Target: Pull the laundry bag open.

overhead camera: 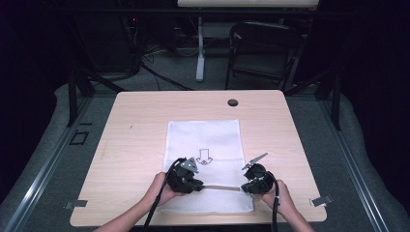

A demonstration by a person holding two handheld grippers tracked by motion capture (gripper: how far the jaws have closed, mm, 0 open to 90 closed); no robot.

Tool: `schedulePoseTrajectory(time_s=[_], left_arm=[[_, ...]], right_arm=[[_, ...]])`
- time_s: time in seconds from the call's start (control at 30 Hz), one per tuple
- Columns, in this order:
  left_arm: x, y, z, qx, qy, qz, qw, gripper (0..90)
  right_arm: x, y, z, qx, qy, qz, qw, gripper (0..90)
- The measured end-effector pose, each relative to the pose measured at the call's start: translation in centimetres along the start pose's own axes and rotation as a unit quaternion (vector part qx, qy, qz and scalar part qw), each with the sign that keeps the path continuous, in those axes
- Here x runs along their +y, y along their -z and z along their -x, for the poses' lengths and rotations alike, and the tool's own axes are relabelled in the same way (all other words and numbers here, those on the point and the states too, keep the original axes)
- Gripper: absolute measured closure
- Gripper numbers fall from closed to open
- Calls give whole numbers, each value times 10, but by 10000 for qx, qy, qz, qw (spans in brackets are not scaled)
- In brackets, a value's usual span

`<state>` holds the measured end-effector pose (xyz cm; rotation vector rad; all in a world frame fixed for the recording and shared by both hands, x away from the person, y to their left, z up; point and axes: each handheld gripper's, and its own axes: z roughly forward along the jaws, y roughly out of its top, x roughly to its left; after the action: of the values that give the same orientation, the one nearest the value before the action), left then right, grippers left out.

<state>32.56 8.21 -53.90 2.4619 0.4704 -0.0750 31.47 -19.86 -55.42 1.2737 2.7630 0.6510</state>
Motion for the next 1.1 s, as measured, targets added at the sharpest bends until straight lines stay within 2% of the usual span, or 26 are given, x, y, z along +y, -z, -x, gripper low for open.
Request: schedulePoseTrajectory(time_s=[0.03,0.4,0.53,0.67,0.7,0.73,0.77,0.87,0.97,1.1], left_arm=[[-1,0,-1,-48,25,11,10000,814],[-9,7,-2,65,13,-14,10000,814],[-14,11,-4,29,133,38,9999,814],[-17,15,-5,83,137,7,9999,813],[-18,15,-6,21,147,29,9999,813],[-18,15,-5,77,137,17,9999,813],[-19,15,-6,46,157,34,9999,813],[-19,16,-6,71,99,-16,9999,813],[-21,18,-7,65,181,16,9998,814],[-25,22,-8,85,191,27,9998,813]], right_arm=[[0,0,0,4,-3,3,10000,900],[0,0,-1,12,-28,28,10000,900],[0,0,-1,0,-30,25,10000,900],[0,0,0,-15,-22,4,10000,900],[0,0,0,-16,-18,2,10000,900],[0,0,0,-12,-19,3,10000,900],[0,0,0,-11,-14,1,10000,900],[0,0,0,-12,-17,5,10000,900],[0,0,0,-10,-42,1,10000,900],[0,0,0,27,-91,23,10000,900]])
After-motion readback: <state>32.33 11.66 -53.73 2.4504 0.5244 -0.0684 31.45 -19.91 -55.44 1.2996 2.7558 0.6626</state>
